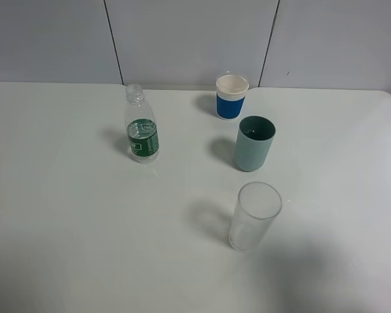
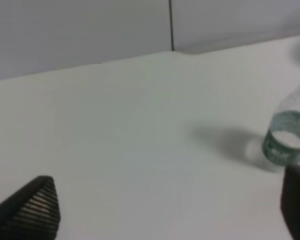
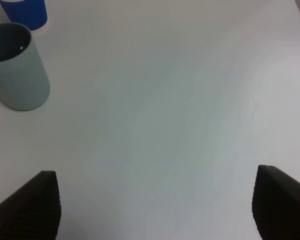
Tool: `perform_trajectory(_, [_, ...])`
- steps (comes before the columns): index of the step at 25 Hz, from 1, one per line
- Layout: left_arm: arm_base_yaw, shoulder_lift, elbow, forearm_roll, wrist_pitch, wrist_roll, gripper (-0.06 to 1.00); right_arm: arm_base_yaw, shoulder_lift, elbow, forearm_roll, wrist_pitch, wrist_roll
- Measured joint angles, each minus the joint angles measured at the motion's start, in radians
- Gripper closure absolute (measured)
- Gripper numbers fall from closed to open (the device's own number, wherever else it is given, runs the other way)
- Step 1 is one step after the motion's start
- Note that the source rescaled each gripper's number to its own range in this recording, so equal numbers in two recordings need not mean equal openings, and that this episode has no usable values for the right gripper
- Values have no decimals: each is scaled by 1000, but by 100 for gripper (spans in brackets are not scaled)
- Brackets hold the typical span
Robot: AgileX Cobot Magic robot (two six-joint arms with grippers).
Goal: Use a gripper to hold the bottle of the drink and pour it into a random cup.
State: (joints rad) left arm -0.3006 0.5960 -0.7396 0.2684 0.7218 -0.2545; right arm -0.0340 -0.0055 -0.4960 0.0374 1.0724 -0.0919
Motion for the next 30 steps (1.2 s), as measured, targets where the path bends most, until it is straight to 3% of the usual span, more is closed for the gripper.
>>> perform_trajectory(8, [0,-217,-1,-42,250,0,19,0,0,0,0,0,0])
perform_trajectory(14, [0,-313,-2,-54,375,0,19,0,0,0,0,0,0])
perform_trajectory(18, [20,-355,-3,-57,405,-11,19,0,0,0,0,0,0])
perform_trajectory(24, [149,-393,-4,-93,411,16,19,0,0,0,0,0,0])
perform_trajectory(30, [182,-488,42,-107,338,42,19,0,0,0,0,0,0])
